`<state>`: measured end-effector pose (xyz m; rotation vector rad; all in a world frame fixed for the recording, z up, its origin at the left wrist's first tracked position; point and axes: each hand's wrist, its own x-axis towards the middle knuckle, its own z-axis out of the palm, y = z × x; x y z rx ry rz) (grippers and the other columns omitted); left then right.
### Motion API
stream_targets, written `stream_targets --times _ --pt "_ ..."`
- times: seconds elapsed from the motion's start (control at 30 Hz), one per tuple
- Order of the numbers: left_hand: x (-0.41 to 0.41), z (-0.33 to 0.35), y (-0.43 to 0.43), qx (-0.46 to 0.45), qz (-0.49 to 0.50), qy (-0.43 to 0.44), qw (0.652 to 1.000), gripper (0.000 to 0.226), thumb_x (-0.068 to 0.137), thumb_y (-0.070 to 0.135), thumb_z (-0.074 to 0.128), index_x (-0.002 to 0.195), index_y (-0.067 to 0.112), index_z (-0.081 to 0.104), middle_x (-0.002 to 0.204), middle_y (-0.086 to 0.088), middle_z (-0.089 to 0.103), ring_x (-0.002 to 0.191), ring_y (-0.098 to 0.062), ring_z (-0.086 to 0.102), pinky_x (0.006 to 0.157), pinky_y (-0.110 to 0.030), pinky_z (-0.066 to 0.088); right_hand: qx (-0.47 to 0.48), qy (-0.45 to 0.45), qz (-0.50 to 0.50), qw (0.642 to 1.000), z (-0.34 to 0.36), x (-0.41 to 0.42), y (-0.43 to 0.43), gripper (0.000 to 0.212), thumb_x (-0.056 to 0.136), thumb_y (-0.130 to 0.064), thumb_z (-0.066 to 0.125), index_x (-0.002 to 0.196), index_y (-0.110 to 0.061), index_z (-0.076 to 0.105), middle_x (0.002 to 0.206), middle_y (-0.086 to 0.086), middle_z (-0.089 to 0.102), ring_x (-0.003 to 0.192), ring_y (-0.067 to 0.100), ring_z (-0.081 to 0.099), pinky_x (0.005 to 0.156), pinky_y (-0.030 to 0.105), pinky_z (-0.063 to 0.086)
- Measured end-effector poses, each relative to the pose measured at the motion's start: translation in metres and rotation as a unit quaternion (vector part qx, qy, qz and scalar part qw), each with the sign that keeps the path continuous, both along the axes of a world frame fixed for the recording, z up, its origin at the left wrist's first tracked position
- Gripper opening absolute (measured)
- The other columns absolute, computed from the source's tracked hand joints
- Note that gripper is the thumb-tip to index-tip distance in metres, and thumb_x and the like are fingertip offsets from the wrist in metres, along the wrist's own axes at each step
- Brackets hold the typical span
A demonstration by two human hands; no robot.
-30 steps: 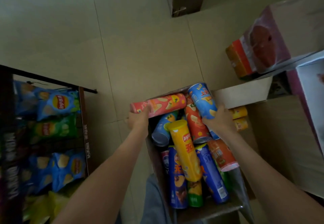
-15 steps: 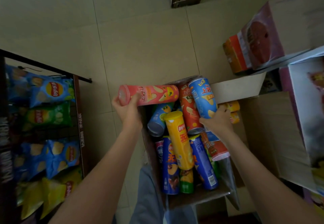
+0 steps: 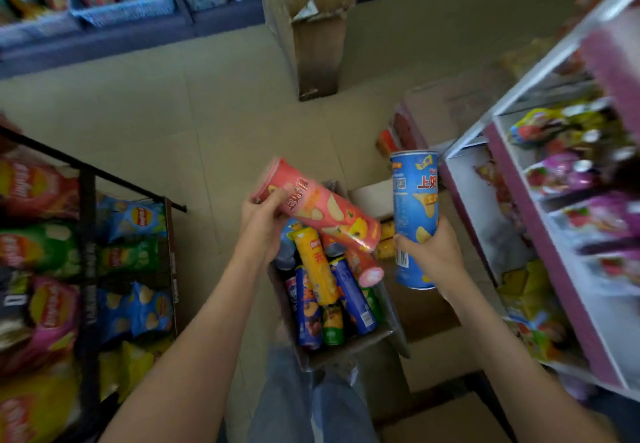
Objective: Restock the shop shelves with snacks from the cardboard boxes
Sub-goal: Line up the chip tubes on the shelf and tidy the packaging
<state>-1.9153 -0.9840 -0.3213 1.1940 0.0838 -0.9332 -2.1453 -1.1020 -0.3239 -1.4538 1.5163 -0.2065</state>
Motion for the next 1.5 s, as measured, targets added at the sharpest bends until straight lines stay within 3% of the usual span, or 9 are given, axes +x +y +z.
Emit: stream_targets --times 0.2,0.37,0.6,0.83,0.97,1.17,1.23,1.37,1.5 --pt "-0.099 0.091 -0.028 0.003 -0.194 0.003 0.981 0.024 0.085 0.002 0.065 0.107 0.006 0.06 0.081 -0.004 0.072 0.071 -0.017 0.068 0.065 -0.029 0.057 0.012 -0.089 -0.105 0.99 0.105 -0.093 0.041 0.046 0.072 -0.017 0.083 0.1 -0.028 0.048 0.107 -0.002 0.067 0.097 0.018 0.066 0.085 0.04 0.053" --pt "-0.195 0.155 -0.027 -0.051 -0.338 -0.009 0.94 0.032 0.078 0.008 0.07 0.108 0.01 0.061 0.086 -0.007 0.071 0.071 -0.017 0.068 0.071 -0.032 0.057 -0.029 -0.084 -0.193 0.977 0.169 -0.178 0.11 0.08 0.049 -0.047 0.084 0.114 -0.018 0.048 0.112 0.001 0.065 0.099 0.022 0.066 0.089 0.05 0.053" --pt "-0.351 0.222 0.022 -0.065 -0.489 0.012 0.87 0.028 0.085 0.016 0.067 0.111 0.008 0.062 0.086 -0.01 0.071 0.067 -0.02 0.068 0.063 -0.032 0.056 -0.103 -0.084 -0.33 0.935 0.237 -0.3 0.221 0.059 0.074 -0.023 0.082 0.119 -0.022 0.043 0.112 -0.002 0.062 0.101 0.02 0.063 0.089 0.046 0.053" --pt "-0.511 0.273 0.105 -0.108 -0.638 -0.037 0.761 0.028 0.087 0.03 0.068 0.109 0.014 0.062 0.099 -0.013 0.071 0.079 -0.025 0.07 0.071 -0.036 0.058 -0.18 -0.118 -0.43 0.877 0.278 -0.417 0.331 0.065 0.074 -0.019 0.082 0.123 -0.027 0.041 0.114 -0.002 0.062 0.1 0.015 0.064 0.088 0.044 0.054" --pt "-0.617 0.286 0.179 -0.152 -0.675 -0.093 0.716 0.046 0.095 0.034 0.056 0.131 0.026 0.029 0.108 -0.003 0.062 0.076 -0.007 0.07 0.059 -0.024 0.055 -0.261 -0.142 -0.437 0.849 0.29 -0.5 0.412 0.094 0.081 -0.009 0.075 0.142 -0.041 0.012 0.133 -0.008 0.047 0.111 0.011 0.061 0.09 0.039 0.055" --pt "-0.757 0.301 0.289 -0.245 -0.785 -0.166 0.544 0.095 0.082 0.007 0.072 0.138 0.032 -0.001 0.122 -0.003 0.048 0.102 -0.013 0.059 0.081 -0.029 0.054 -0.325 -0.144 -0.462 0.812 0.305 -0.632 0.539 0.1 0.089 0.001 0.063 0.139 -0.053 -0.006 0.145 -0.011 0.039 0.114 0.004 0.059 0.084 0.027 0.056" --pt "-0.794 0.312 0.317 -0.293 -0.799 -0.178 0.495 0.097 0.075 0.012 0.073 0.136 0.037 0.002 0.129 -0.001 0.04 0.107 -0.009 0.057 0.085 -0.027 0.054 -0.339 -0.134 -0.48 0.798 0.311 -0.67 0.572 0.1 0.089 -0.001 0.063 0.134 -0.06 -0.005 0.149 -0.008 0.038 0.121 0.011 0.056 0.093 0.039 0.054" --pt "-0.855 0.337 0.357 -0.377 -0.77 -0.179 0.482 0.085 0.088 0.008 0.067 0.143 0.049 0.017 0.133 0.03 0.034 0.109 0.018 0.051 0.093 -0.02 0.049 -0.381 -0.117 -0.496 0.772 0.332 -0.725 0.615 0.098 0.09 -0.003 0.063 0.133 -0.064 -0.001 0.152 -0.013 0.032 0.128 0.009 0.051 0.099 0.043 0.05" --pt "-0.928 0.367 0.386 -0.448 -0.762 -0.208 0.42 0.076 0.084 0.035 0.068 0.138 0.063 0.023 0.15 0.025 0.032 0.137 -0.003 0.036 0.113 -0.039 0.035 -0.415 -0.11 -0.546 0.72 0.357 -0.788 0.655 0.096 0.088 -0.01 0.068 0.138 -0.062 0.003 0.15 -0.013 0.038 0.125 0.008 0.053 0.102 0.044 0.048"
